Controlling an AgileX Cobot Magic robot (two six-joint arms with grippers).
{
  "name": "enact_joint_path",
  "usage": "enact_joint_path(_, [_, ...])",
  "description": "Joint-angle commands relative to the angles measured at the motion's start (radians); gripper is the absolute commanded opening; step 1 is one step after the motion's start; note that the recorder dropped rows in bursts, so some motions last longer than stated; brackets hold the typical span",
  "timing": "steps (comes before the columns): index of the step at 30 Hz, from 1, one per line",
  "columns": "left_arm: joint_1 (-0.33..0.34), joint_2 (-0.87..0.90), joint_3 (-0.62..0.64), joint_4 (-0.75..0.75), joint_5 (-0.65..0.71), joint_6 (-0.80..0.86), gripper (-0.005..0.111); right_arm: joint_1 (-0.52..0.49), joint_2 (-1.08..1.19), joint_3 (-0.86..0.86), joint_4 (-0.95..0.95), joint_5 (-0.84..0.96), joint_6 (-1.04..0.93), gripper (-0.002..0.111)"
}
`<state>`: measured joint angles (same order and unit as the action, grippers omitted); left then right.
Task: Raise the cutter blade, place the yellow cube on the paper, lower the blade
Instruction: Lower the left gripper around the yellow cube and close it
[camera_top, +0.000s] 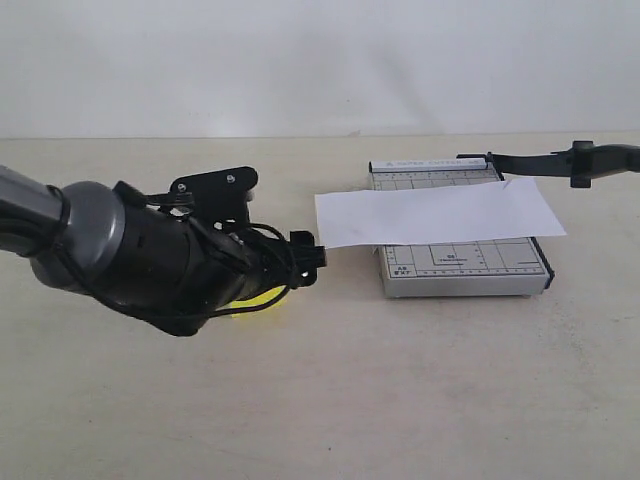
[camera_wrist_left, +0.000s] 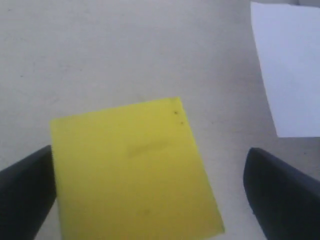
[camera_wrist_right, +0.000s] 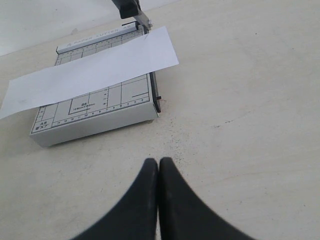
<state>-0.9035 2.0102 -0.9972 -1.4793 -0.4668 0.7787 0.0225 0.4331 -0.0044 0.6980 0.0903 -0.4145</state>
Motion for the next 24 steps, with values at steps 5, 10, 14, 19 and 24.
enact_joint_path(5, [0.062,0.002,-0.004,0.135,0.14,-0.002,0.059,-0.001,-0.002,0.004,0.001,-0.003,-0.003,0.0])
enact_joint_path(10, [0.062,0.002,-0.004,0.135,0.17,-0.002,0.015,-0.001,-0.002,0.004,0.001,-0.003,-0.003,0.0])
enact_joint_path(14, [0.062,-0.006,-0.004,0.135,0.172,0.002,0.004,-0.001,-0.002,0.004,0.001,-0.005,-0.005,0.0])
enact_joint_path(19, [0.062,-0.064,-0.004,0.135,0.172,0.115,0.004,-0.001,-0.002,0.004,0.001,-0.01,-0.012,0.0])
enact_joint_path(24, [0.062,-0.161,-0.004,0.136,0.182,0.271,0.004,-0.001,-0.002,0.004,0.001,-0.012,-0.016,0.0])
